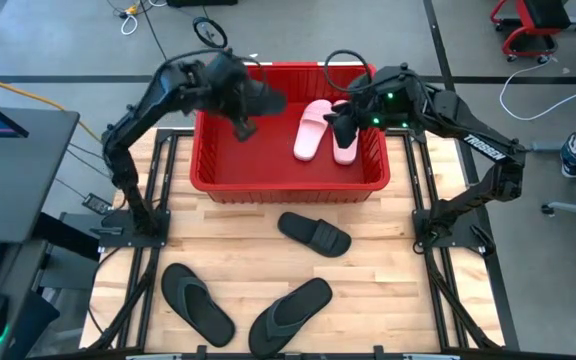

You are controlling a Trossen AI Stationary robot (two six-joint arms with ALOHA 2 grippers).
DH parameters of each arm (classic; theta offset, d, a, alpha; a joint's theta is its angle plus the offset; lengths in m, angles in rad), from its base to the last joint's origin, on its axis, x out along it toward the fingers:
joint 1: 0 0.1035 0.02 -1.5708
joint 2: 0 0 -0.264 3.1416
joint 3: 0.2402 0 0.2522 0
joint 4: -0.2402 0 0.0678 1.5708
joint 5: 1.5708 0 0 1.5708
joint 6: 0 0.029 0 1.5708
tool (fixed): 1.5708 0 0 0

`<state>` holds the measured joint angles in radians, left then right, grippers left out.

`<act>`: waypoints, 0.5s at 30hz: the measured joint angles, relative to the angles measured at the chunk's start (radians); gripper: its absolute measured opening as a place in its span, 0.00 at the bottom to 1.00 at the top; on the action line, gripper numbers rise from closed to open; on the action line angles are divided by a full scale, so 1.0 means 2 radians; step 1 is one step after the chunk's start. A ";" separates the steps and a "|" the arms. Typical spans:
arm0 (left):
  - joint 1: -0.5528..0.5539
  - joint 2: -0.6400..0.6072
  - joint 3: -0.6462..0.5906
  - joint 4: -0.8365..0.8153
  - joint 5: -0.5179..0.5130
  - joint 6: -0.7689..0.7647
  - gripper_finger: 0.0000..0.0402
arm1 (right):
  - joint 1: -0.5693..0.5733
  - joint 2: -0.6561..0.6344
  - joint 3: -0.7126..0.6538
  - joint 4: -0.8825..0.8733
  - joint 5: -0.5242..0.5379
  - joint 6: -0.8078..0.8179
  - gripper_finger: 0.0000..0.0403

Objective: Pick and place slides into bin
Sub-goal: Put the bottom black slide into the red bin

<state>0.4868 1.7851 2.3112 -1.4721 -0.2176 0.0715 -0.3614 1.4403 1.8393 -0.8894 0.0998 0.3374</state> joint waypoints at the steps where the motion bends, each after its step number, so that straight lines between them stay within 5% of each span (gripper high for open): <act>1: 0.018 0.004 0.000 -0.016 0.022 0.022 0.03 | 0.000 0.000 0.000 0.000 0.000 0.000 0.45; 10: 0.132 0.086 -0.001 -0.049 0.136 0.245 0.03 | 0.000 0.002 0.000 0.000 0.000 -0.001 0.44; 15: 0.158 0.146 -0.001 -0.049 0.145 0.312 0.03 | 0.000 0.002 0.000 -0.002 0.000 -0.001 0.44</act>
<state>0.8028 2.0766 2.3096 -1.5698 0.0723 0.6952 -0.3611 1.4452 1.8393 -0.8924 0.0999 0.3363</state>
